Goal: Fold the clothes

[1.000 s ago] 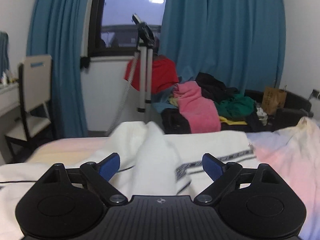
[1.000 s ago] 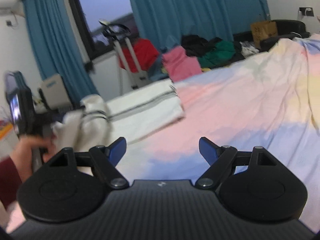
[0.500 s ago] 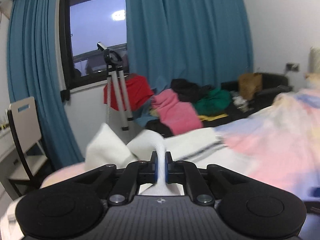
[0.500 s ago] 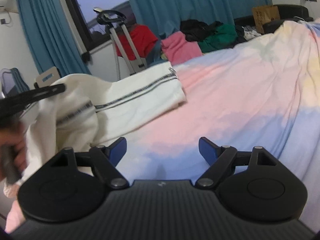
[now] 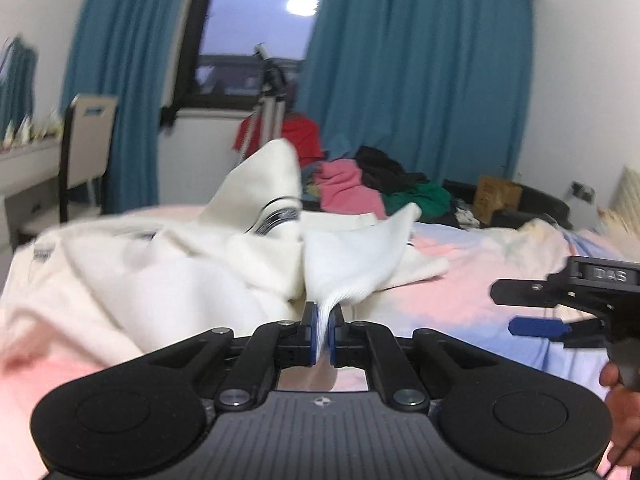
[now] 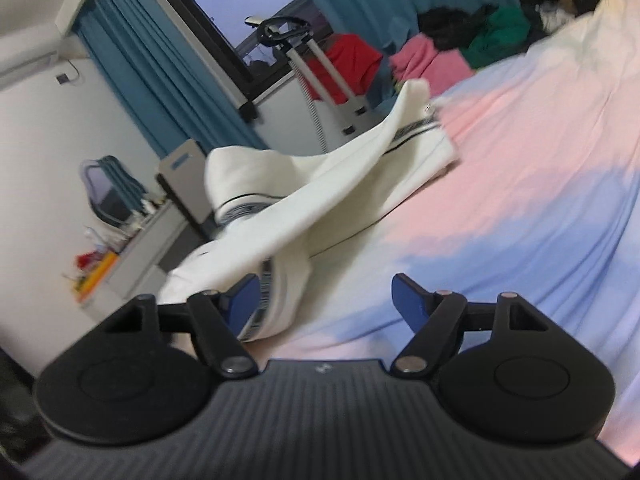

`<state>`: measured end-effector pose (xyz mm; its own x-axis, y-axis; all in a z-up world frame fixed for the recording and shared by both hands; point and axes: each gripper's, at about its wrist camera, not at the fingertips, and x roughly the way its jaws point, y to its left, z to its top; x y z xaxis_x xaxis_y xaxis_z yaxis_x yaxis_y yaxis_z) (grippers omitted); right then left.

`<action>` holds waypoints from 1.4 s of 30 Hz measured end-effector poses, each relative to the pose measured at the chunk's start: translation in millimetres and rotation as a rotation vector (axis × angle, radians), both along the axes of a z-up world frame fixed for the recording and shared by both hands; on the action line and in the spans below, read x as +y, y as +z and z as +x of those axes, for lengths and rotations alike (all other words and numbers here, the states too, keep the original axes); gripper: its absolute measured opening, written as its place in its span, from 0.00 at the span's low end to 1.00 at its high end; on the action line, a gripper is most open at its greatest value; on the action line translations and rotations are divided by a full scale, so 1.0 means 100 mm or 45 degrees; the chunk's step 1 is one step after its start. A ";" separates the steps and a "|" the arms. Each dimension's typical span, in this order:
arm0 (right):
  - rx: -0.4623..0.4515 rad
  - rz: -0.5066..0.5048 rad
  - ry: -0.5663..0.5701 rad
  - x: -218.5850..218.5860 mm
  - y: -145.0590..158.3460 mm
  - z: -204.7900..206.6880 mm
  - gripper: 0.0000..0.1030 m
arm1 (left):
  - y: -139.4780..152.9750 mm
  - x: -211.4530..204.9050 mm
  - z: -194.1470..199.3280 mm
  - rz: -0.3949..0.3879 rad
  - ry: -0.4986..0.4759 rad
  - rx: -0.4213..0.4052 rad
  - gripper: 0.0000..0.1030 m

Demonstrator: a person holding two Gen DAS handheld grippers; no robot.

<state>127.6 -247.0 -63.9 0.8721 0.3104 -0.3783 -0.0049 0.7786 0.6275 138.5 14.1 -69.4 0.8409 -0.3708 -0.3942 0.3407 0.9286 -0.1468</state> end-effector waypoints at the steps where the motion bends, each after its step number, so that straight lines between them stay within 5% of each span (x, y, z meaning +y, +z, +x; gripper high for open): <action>1: 0.011 0.034 0.005 0.00 -0.02 0.03 0.73 | -0.02 0.04 0.01 -0.026 0.010 0.018 0.05; 8: 0.104 0.075 -0.077 -0.12 0.01 0.71 0.73 | -0.06 0.25 0.05 -0.157 -0.013 0.065 0.06; 16: 0.131 -0.072 -0.189 -0.38 -0.13 2.04 0.73 | -0.22 0.38 0.20 -0.248 -0.035 0.115 0.06; 19: 0.163 -0.118 -0.229 -0.40 -0.21 2.33 0.63 | -0.35 0.41 0.36 -0.289 -0.044 0.174 0.06; 21: 0.185 -0.148 -0.256 -0.41 -0.26 2.53 0.47 | -0.42 0.42 0.44 -0.308 -0.058 0.190 0.06; 23: 0.207 -0.178 -0.283 -0.42 -0.31 2.73 0.15 | -0.46 0.41 0.49 -0.311 -0.081 0.183 0.06; 27: 0.250 -0.239 -0.337 -0.45 -0.41 3.12 0.06 | -0.49 0.36 0.50 -0.262 -0.112 0.139 0.06; 37: -0.079 -0.202 -0.394 -0.75 0.53 1.57 0.05 | -0.35 0.46 0.34 -0.315 -0.117 0.132 0.06; 42: -0.102 -0.108 -0.523 -0.96 0.67 0.53 0.05 | -0.19 0.49 0.12 -0.329 -0.123 0.120 0.06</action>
